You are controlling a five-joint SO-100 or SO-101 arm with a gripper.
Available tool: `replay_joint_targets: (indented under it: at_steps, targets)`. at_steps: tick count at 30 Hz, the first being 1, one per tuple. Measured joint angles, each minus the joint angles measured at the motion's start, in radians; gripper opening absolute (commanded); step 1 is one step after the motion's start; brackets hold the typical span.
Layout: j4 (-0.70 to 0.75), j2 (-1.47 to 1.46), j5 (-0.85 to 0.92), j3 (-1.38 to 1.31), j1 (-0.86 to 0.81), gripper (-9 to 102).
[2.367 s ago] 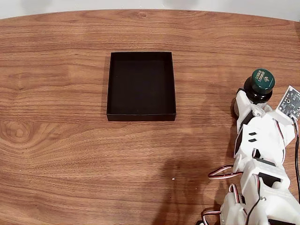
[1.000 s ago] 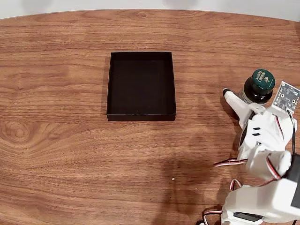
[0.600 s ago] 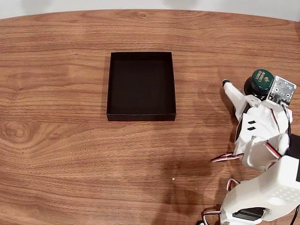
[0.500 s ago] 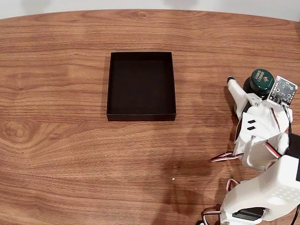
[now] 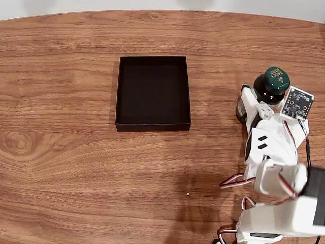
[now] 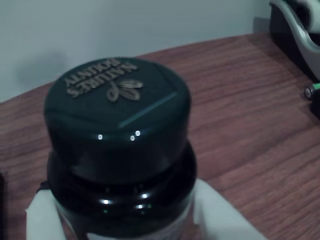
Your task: Pick up the pill bottle and place it in the black box.
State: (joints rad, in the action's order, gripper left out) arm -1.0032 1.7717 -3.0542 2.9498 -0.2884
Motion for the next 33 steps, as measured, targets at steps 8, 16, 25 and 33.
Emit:
replay_joint_targets:
  at_steps: [8, 16, 25, 33]
  targets:
    - [0.066, 0.204, 0.0, 0.072, -0.002, 23]
    - [0.144, 0.387, 0.003, 0.075, 0.052, 24]
    - [0.265, 0.489, 0.003, 0.055, 0.213, 23]
    - [0.302, 0.492, 0.005, -0.04, 0.426, 22]
